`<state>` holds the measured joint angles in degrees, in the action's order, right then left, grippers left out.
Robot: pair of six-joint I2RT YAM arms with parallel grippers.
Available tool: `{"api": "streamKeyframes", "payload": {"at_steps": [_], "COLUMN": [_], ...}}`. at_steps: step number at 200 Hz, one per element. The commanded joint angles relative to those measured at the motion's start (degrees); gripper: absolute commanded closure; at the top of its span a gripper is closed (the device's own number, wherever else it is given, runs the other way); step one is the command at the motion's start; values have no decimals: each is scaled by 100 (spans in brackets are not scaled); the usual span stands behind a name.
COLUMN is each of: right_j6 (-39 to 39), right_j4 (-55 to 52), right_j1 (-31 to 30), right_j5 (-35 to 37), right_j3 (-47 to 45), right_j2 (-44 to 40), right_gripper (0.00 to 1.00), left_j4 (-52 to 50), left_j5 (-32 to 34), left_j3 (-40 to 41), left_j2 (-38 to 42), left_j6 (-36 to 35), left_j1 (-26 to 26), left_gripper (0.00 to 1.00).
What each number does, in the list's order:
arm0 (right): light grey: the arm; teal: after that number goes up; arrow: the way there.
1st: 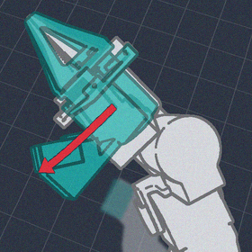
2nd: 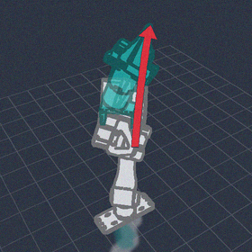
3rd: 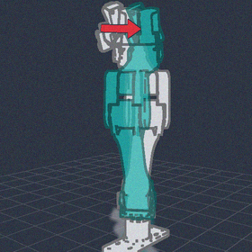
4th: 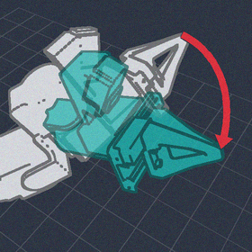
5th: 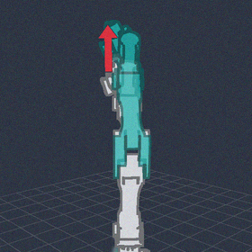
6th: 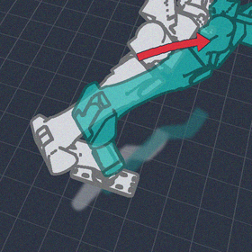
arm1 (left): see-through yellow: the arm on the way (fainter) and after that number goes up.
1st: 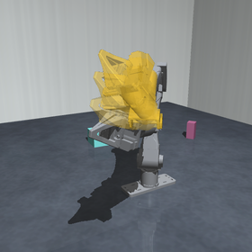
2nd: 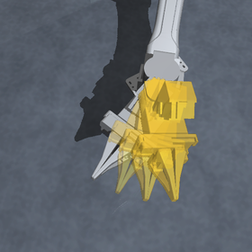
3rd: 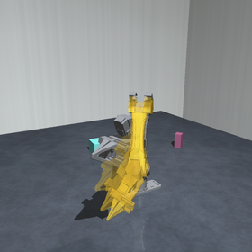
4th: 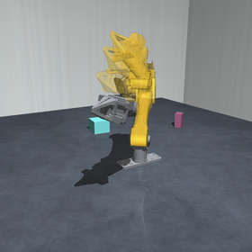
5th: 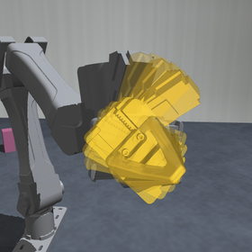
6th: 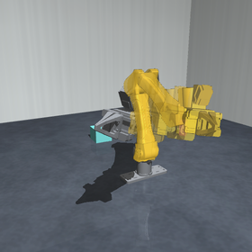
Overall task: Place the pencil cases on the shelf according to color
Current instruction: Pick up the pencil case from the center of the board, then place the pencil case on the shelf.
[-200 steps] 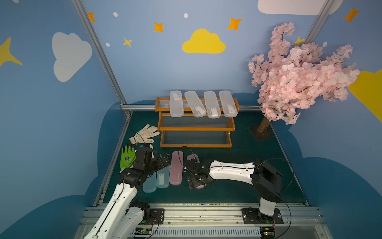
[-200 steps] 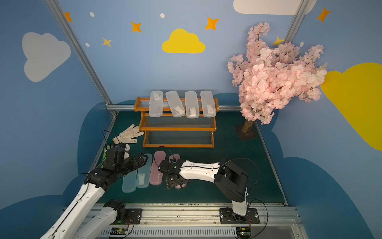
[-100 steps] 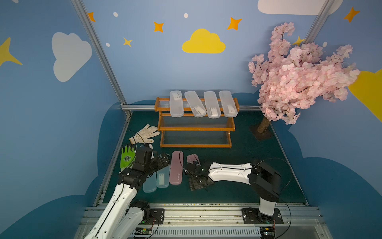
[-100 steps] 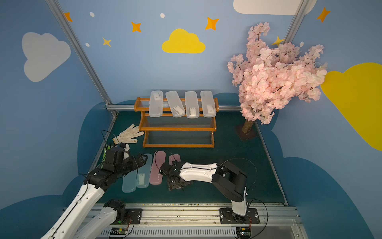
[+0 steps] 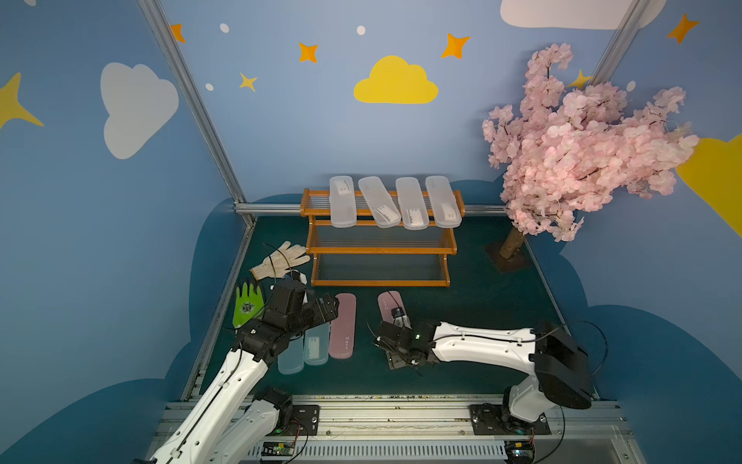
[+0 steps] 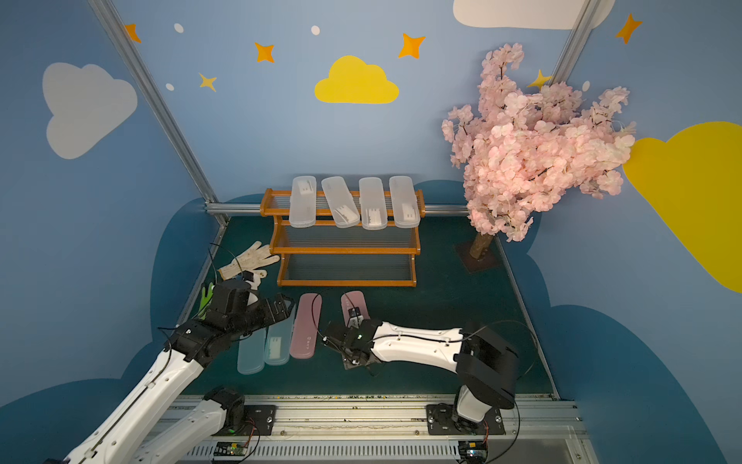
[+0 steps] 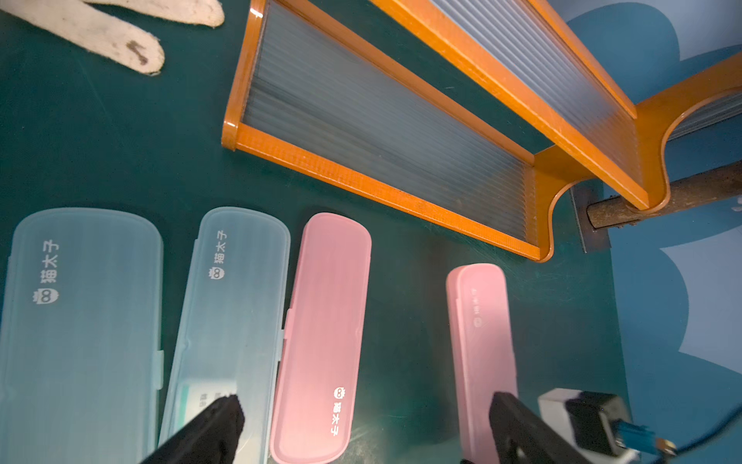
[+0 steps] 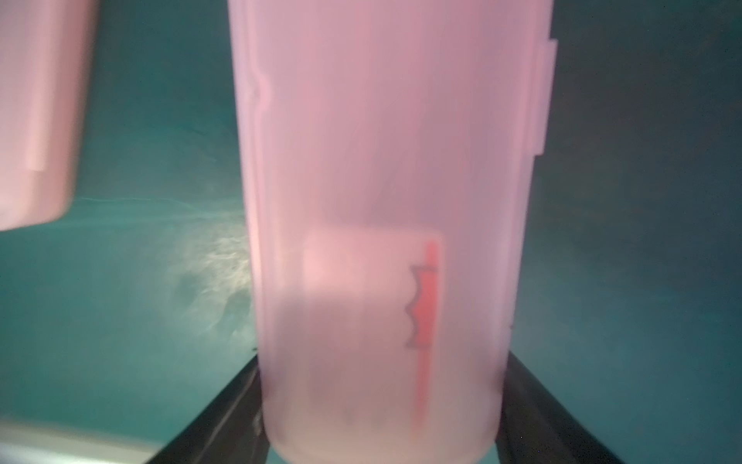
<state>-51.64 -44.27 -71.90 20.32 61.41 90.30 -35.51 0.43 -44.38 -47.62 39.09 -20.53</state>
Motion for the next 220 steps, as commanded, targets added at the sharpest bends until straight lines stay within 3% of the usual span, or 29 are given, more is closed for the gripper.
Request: {"api": "streamKeyframes", "payload": {"at_steps": [1, 45, 74, 164, 220], "right_j6": [-21, 207, 762, 1555, 1652], "right_j4": [-772, -978, -863, -301, -232], "right_j1": [-18, 94, 636, 1949, 2578], "right_j5": [561, 1241, 782, -239, -332], "right_j3": [114, 301, 653, 1875, 2468], "right_j2": [-668, -1482, -1511, -345, 423], "right_gripper": [31, 30, 27, 26, 26], "left_j4": [80, 460, 527, 735, 1035], "left_j5": [212, 265, 251, 230, 237], "left_j3": [-198, -329, -465, -562, -379], "left_j2": [-40, -149, -328, -466, -665], "left_j6": [67, 178, 111, -102, -215], "left_j1": [-96, -189, -208, -233, -235], "left_gripper": [0, 0, 0, 0, 0]}}
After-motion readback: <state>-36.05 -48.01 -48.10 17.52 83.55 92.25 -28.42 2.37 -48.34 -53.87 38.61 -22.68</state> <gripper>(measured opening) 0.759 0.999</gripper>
